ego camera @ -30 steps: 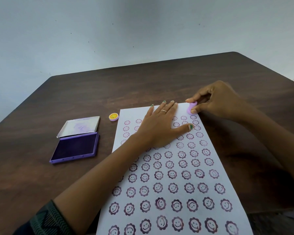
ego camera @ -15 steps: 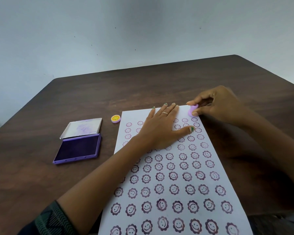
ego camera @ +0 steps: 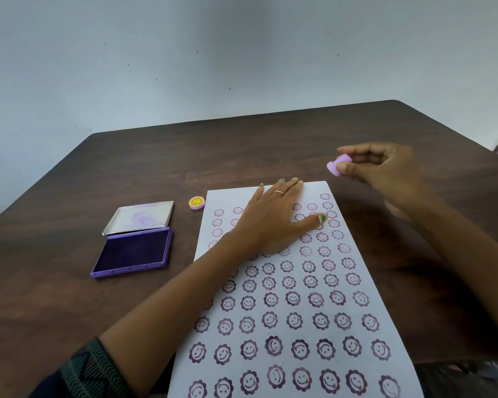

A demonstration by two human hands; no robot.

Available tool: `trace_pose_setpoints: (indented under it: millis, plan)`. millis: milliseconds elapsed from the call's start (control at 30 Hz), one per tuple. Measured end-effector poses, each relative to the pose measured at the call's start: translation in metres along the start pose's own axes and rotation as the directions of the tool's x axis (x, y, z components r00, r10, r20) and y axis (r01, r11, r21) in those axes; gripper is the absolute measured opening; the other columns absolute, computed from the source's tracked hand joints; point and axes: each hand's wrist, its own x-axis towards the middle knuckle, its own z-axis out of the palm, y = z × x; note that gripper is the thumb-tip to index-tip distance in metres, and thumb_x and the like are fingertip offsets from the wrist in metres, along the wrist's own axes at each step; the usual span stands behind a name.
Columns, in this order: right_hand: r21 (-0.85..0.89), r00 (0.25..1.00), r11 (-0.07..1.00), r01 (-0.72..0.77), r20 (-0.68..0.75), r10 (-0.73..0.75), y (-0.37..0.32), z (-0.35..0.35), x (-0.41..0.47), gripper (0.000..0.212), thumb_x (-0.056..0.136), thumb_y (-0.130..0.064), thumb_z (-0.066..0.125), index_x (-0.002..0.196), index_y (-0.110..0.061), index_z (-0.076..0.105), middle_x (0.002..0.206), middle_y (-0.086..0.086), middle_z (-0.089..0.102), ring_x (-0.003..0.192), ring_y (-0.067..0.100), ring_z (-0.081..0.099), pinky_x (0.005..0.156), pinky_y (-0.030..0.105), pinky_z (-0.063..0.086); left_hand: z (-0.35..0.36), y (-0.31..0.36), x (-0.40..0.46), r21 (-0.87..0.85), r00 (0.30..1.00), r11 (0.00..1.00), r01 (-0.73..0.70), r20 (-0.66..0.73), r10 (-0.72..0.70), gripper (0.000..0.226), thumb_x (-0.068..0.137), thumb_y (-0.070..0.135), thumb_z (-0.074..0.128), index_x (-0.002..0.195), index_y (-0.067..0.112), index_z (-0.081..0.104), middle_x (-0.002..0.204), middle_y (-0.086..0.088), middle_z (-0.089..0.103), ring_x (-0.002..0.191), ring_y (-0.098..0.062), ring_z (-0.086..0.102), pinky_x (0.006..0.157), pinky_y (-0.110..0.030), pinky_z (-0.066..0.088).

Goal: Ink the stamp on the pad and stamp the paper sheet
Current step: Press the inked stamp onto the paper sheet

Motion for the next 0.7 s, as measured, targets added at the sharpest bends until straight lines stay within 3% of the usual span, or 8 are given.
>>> trace_pose_setpoints:
  millis: [100, 167, 267, 333, 400, 500, 633, 700]
  plan:
    - [0.032, 1.0, 0.999, -0.007, -0.018, 0.008, 0.0, -0.001, 0.001, 0.029, 0.07, -0.002, 0.073, 0.098, -0.008, 0.067, 0.072, -0.008, 0.075, 0.076, 0.014, 0.072, 0.074, 0.021, 0.056, -0.013, -0.004, -0.002, -0.046, 0.997, 0.999, -0.019, -0.07, 0.016, 0.069, 0.091, 0.059, 0.037, 0.148, 0.022, 0.024, 0.157, 0.004, 0.024, 0.145, -0.015, 0.021, 0.118, -0.044, 0.008]
    - [0.048, 0.999, 0.999, -0.008, -0.032, 0.01, -0.001, -0.002, 0.001, 0.028, 0.071, -0.001, 0.072, 0.097, -0.009, 0.067, 0.071, -0.008, 0.075, 0.075, 0.013, 0.072, 0.074, 0.02, 0.056, -0.03, -0.012, -0.005, -0.078, 0.993, 0.997, -0.021, -0.119, 0.011, 0.062, 0.091, 0.058, 0.039, 0.143, 0.023, 0.036, 0.152, 0.003, 0.037, 0.139, -0.015, 0.033, 0.116, -0.043, 0.021]
    - [0.049, 0.998, 0.999, -0.013, -0.056, 0.015, 0.002, -0.003, 0.001, 0.027, 0.069, -0.002, 0.074, 0.094, -0.011, 0.068, 0.072, -0.007, 0.075, 0.077, 0.016, 0.071, 0.077, 0.022, 0.057, -0.054, -0.034, -0.012, -0.114, 0.991, 0.993, 0.019, -0.127, -0.034, 0.053, 0.091, 0.056, 0.041, 0.133, 0.025, 0.05, 0.139, 0.005, 0.052, 0.127, -0.013, 0.048, 0.101, -0.033, 0.038]
    - [0.034, 0.998, 0.999, -0.011, -0.065, 0.013, 0.002, -0.002, 0.0, 0.031, 0.067, -0.004, 0.075, 0.096, -0.01, 0.068, 0.071, -0.009, 0.075, 0.076, 0.013, 0.071, 0.078, 0.021, 0.056, -0.067, -0.055, -0.018, -0.105, 0.992, 0.992, 0.068, -0.102, -0.078, 0.05, 0.089, 0.055, 0.047, 0.128, 0.025, 0.055, 0.133, 0.006, 0.058, 0.119, -0.012, 0.055, 0.098, -0.034, 0.044]
    - [0.009, 0.998, 1.0, -0.012, -0.067, 0.013, 0.003, -0.002, 0.001, 0.032, 0.065, -0.006, 0.077, 0.095, -0.013, 0.069, 0.074, -0.012, 0.075, 0.077, 0.011, 0.07, 0.079, 0.02, 0.056, -0.079, -0.076, -0.025, -0.132, 0.988, 0.982, 0.137, -0.059, -0.146, 0.047, 0.086, 0.05, 0.056, 0.126, 0.024, 0.058, 0.13, 0.005, 0.061, 0.113, -0.012, 0.058, 0.095, -0.036, 0.047]
    - [-0.016, 0.998, 1.0, -0.009, -0.057, 0.008, 0.004, -0.001, 0.0, 0.03, 0.065, -0.007, 0.076, 0.092, -0.018, 0.069, 0.075, -0.012, 0.075, 0.078, 0.01, 0.071, 0.079, 0.019, 0.055, -0.091, -0.102, -0.036, -0.172, 0.974, 0.96, 0.221, -0.015, -0.227, 0.047, 0.08, 0.042, 0.068, 0.122, 0.023, 0.061, 0.124, 0.004, 0.065, 0.104, -0.011, 0.061, 0.088, -0.027, 0.046]
    - [-0.064, 0.999, 0.998, 0.004, -0.046, -0.007, 0.0, 0.003, -0.003, 0.031, 0.068, -0.003, 0.074, 0.095, -0.015, 0.068, 0.068, -0.019, 0.073, 0.072, 0.001, 0.069, 0.068, 0.008, 0.051, -0.096, -0.117, -0.043, -0.193, 0.969, 0.95, 0.244, 0.02, -0.245, 0.048, 0.073, 0.036, 0.077, 0.117, 0.022, 0.064, 0.114, 0.003, 0.069, 0.095, -0.008, 0.064, 0.085, -0.024, 0.049]
    - [-0.093, 0.999, 0.996, 0.002, -0.043, -0.006, -0.001, 0.005, -0.005, 0.03, 0.067, -0.005, 0.075, 0.093, -0.016, 0.069, 0.073, -0.018, 0.074, 0.075, 0.002, 0.07, 0.07, 0.009, 0.052, -0.096, -0.119, -0.045, -0.155, 0.97, 0.957, 0.244, 0.033, -0.242, 0.047, 0.072, 0.035, 0.078, 0.116, 0.022, 0.065, 0.109, 0.007, 0.069, 0.093, -0.007, 0.063, 0.086, -0.025, 0.049]
